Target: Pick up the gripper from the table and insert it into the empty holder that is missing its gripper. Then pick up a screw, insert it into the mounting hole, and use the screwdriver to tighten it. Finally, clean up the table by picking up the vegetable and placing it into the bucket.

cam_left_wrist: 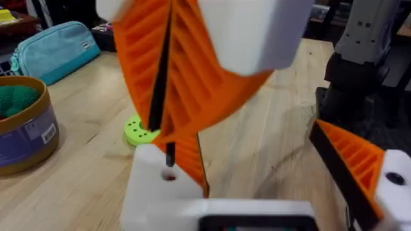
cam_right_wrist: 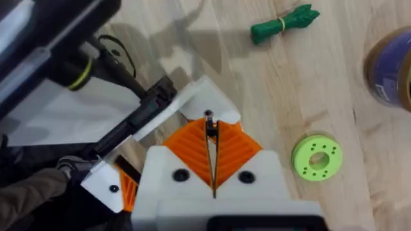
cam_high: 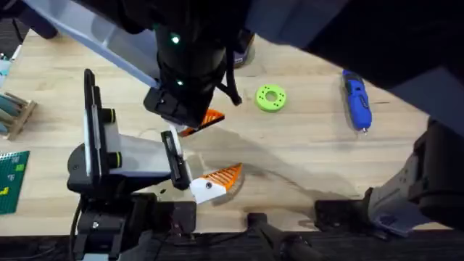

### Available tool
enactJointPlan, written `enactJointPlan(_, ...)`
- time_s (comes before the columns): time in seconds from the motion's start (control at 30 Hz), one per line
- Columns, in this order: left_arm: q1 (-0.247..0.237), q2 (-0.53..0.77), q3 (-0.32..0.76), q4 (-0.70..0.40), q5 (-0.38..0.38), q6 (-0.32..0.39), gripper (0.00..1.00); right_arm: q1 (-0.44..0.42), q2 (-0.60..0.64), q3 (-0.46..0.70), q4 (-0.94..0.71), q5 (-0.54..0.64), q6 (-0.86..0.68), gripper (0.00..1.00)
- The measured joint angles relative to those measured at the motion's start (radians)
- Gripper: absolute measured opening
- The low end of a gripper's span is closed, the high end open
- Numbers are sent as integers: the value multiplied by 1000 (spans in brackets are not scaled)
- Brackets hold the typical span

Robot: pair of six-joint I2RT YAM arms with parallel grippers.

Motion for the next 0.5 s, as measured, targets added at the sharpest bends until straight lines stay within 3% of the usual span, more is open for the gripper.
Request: enactJointPlan(0.5, 0, 0, 0, 0, 0, 0, 986, 0, 14, 0, 0, 0, 0, 5)
